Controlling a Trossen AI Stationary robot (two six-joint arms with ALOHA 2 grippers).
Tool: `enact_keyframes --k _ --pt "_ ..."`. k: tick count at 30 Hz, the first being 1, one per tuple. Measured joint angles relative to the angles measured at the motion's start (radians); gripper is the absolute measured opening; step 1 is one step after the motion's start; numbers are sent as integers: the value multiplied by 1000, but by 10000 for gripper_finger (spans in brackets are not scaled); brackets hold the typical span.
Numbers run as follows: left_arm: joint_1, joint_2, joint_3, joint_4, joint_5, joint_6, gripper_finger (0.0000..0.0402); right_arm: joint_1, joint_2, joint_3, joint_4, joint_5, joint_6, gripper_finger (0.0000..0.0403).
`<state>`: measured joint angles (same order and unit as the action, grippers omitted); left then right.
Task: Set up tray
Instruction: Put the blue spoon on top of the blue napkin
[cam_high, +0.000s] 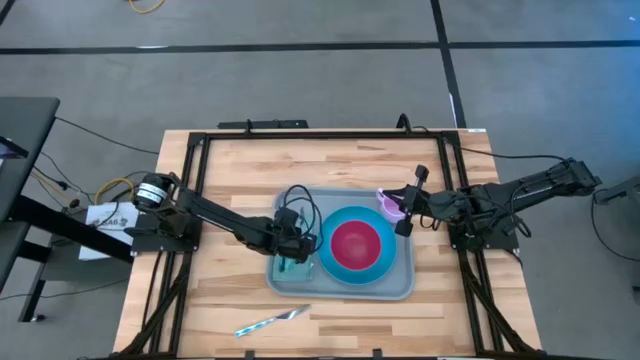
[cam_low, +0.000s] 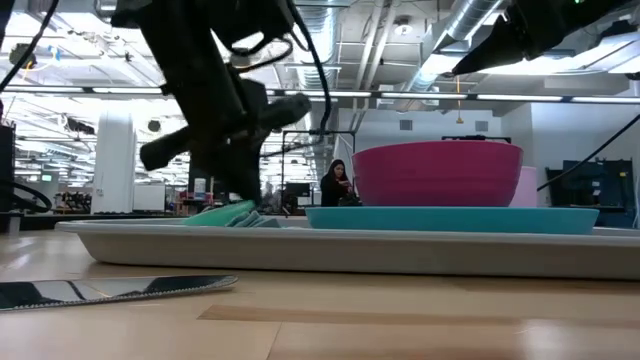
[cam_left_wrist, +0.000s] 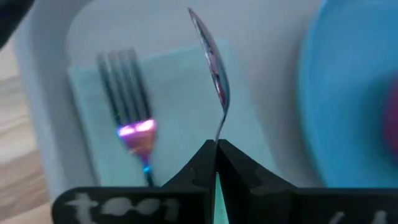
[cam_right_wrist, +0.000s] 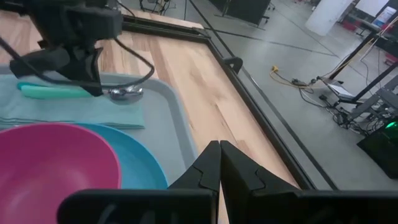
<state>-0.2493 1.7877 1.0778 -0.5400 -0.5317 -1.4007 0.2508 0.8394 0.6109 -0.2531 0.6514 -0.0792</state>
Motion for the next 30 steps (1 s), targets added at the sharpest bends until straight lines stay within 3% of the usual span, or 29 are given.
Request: enact_keyframes --k 13,30 --pt "-6 13 -1 -46 4 -79 0 0 0 0 0 0 0 0" --pt "-6 14 0 -87 58 7 0 0 0 0 0 0 2 0"
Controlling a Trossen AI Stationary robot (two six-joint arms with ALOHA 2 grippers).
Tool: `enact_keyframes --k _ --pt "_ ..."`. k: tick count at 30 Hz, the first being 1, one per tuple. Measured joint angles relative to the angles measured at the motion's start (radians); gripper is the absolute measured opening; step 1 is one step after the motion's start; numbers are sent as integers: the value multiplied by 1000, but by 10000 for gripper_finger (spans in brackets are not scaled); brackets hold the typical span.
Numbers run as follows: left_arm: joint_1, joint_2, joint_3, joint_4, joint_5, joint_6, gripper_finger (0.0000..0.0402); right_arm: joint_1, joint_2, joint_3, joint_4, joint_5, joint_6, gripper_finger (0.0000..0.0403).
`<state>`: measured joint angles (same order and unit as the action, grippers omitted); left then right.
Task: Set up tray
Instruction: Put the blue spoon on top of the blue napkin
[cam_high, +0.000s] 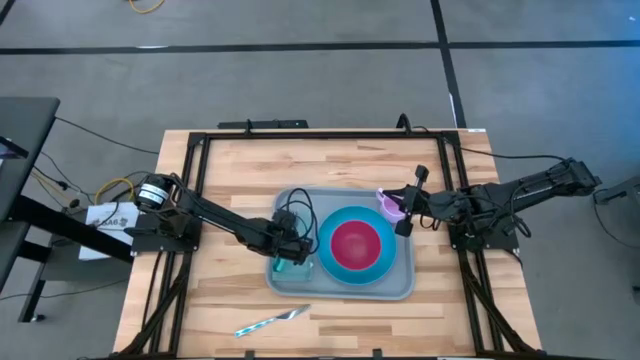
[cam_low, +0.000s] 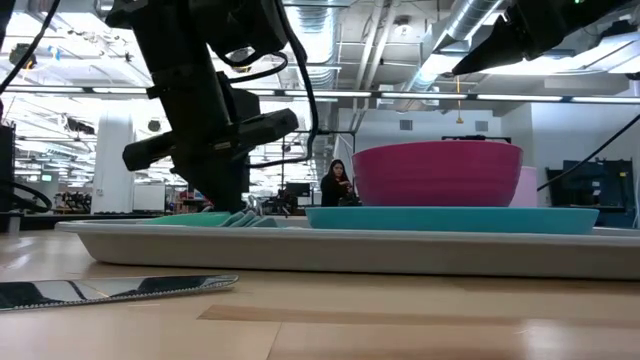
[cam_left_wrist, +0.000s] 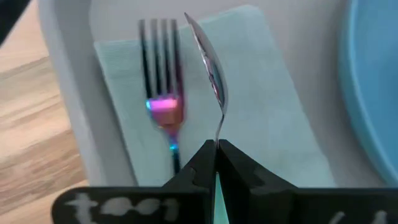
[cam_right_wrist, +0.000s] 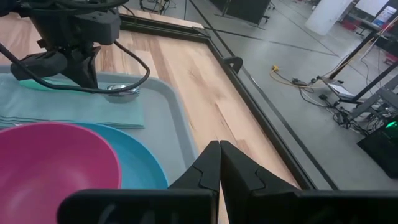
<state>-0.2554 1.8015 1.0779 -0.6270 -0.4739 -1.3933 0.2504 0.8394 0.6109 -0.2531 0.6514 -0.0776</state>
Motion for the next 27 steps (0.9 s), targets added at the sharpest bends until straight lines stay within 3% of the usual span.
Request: enact_keyframes --k 13,19,27 --pt "2 0 0 -3 -6 8 5 0 0 0 0 0 0 0" --pt "2 1 0 48 -9 -3 37 0 0 0 0 0 0 0" --pt "32 1 0 68 67 -9 87 0 0 0 -11 0 -1 0"
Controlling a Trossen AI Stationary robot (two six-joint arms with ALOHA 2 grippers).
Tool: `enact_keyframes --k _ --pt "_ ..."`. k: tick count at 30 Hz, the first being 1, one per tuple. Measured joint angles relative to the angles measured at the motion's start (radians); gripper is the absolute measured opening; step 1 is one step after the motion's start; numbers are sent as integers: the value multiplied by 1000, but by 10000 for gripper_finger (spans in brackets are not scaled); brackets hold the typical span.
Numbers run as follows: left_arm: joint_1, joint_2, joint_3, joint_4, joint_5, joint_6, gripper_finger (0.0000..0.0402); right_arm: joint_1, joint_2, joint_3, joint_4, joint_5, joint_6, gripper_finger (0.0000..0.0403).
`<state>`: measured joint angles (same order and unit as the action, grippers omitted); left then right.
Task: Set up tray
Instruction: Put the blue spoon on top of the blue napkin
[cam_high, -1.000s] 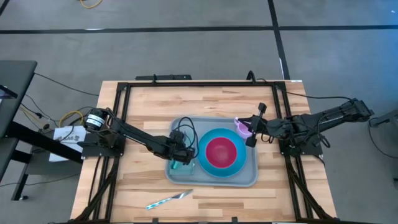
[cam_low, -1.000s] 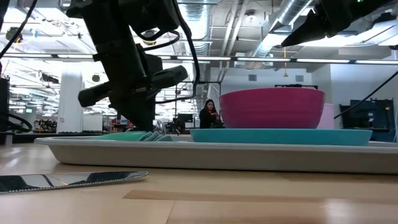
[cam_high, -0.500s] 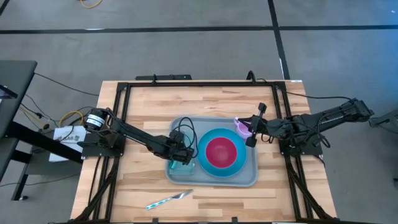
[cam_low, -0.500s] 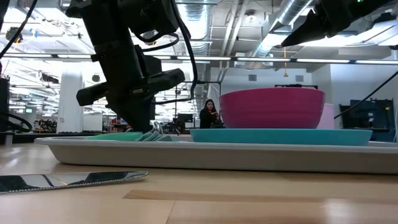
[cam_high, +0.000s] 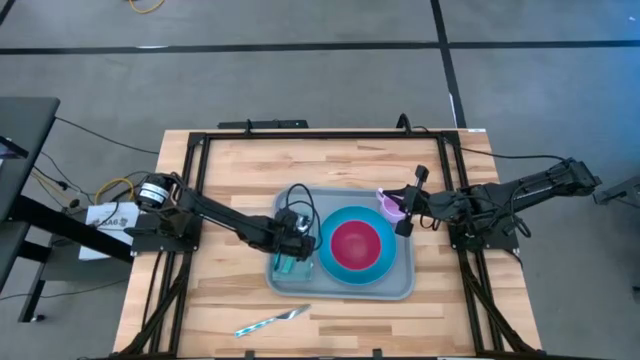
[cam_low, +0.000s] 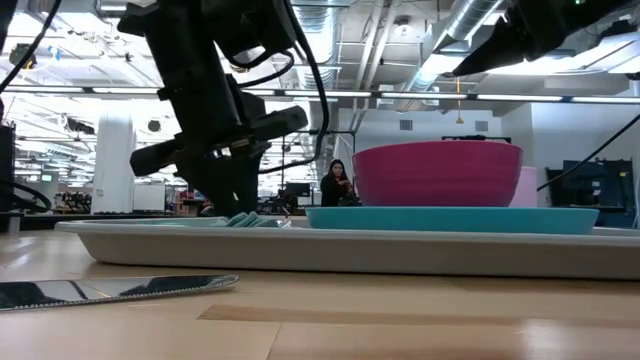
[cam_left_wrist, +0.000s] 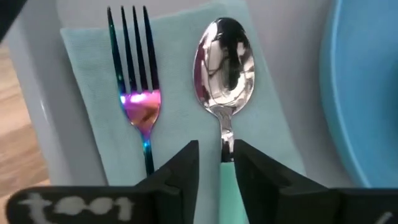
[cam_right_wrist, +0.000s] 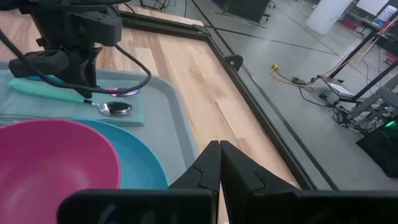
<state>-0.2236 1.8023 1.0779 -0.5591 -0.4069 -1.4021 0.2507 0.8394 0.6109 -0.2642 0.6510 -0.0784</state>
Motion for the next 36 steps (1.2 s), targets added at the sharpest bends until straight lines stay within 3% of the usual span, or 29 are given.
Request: enact_keyframes --k 11,30,36 --pt "42 -1 6 1 32 248 98 -8 0 0 -5 1 -35 0" --pt "46 76 9 95 75 281 98 -63 0 0 8 1 -27 0" --pt "47 77 8 94 78 251 67 -64 0 0 8 1 -27 0"
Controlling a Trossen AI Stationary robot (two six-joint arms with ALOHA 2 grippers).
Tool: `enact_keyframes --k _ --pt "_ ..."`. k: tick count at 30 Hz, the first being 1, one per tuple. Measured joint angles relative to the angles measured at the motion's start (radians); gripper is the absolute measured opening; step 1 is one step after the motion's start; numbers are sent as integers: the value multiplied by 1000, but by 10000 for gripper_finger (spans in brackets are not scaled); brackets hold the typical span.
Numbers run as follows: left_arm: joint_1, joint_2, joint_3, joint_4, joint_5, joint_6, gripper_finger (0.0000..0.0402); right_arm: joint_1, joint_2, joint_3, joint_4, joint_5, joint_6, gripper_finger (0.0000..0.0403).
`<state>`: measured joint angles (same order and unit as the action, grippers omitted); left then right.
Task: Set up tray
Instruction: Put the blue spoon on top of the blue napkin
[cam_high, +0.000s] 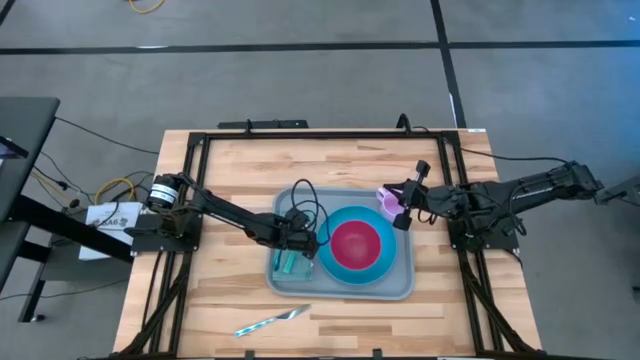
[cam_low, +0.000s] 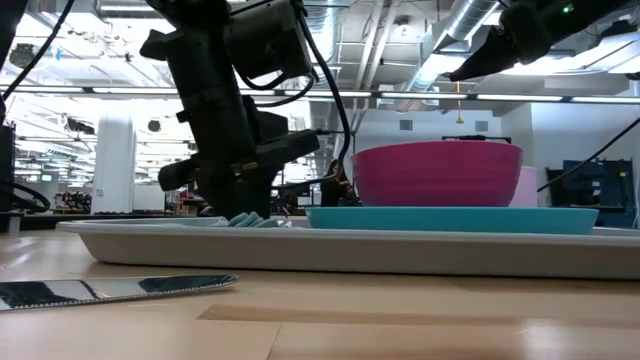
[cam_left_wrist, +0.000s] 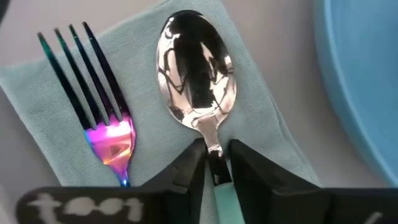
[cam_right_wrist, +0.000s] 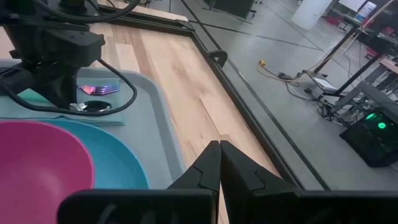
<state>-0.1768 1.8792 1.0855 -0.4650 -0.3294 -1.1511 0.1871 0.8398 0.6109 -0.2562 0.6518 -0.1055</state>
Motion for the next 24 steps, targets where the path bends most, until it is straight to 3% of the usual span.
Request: enact_keyframes --k 7,16,24 --pt "0 5 28 -24 4 -69 12 0 0 0 0 0 0 0" --pt "-3 9 136 -170 -31 -146 35 0 0 0 0 0 0 0" --pt "-3 7 149 -248 -54 -255 13 0 0 0 -1 0 1 0"
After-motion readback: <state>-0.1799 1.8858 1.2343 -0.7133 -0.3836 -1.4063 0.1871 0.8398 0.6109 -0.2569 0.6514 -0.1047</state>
